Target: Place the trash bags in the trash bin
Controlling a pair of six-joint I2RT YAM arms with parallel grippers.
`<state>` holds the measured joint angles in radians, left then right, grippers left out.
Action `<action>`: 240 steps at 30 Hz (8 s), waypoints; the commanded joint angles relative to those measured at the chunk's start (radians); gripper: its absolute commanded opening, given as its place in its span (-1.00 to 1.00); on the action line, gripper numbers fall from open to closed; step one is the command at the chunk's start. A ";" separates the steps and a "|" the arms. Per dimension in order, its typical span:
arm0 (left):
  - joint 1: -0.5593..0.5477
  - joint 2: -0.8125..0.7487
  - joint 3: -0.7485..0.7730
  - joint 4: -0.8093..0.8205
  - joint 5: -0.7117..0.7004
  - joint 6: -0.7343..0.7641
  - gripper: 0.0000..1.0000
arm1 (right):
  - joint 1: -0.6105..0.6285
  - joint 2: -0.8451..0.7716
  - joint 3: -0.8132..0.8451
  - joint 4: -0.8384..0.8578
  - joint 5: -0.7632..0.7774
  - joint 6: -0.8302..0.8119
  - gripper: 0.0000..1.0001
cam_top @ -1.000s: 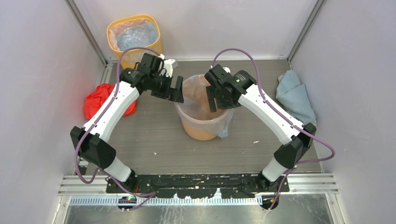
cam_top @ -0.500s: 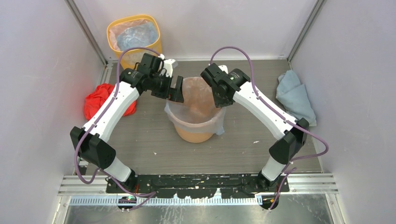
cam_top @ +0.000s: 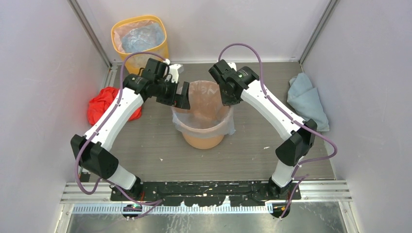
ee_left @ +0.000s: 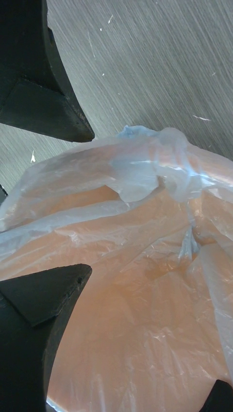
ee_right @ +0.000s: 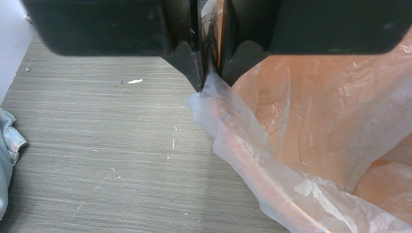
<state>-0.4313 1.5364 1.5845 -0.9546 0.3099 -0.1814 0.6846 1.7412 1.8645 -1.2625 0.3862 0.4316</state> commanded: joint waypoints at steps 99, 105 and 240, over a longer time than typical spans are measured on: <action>0.043 -0.007 0.173 0.029 0.029 -0.071 0.91 | -0.219 -0.148 -0.028 0.050 -0.093 0.008 0.60; 0.043 -0.012 0.169 0.034 0.042 -0.076 0.90 | -0.209 -0.196 -0.026 0.037 -0.088 0.034 0.27; 0.078 -0.055 0.168 -0.024 0.048 -0.041 0.90 | -0.015 -0.018 0.176 0.046 -0.015 -0.130 1.00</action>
<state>-0.3588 1.4982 1.6962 -0.9901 0.3347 -0.2287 0.6624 1.8587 2.0750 -1.2438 0.3290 0.2615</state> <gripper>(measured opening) 0.953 0.996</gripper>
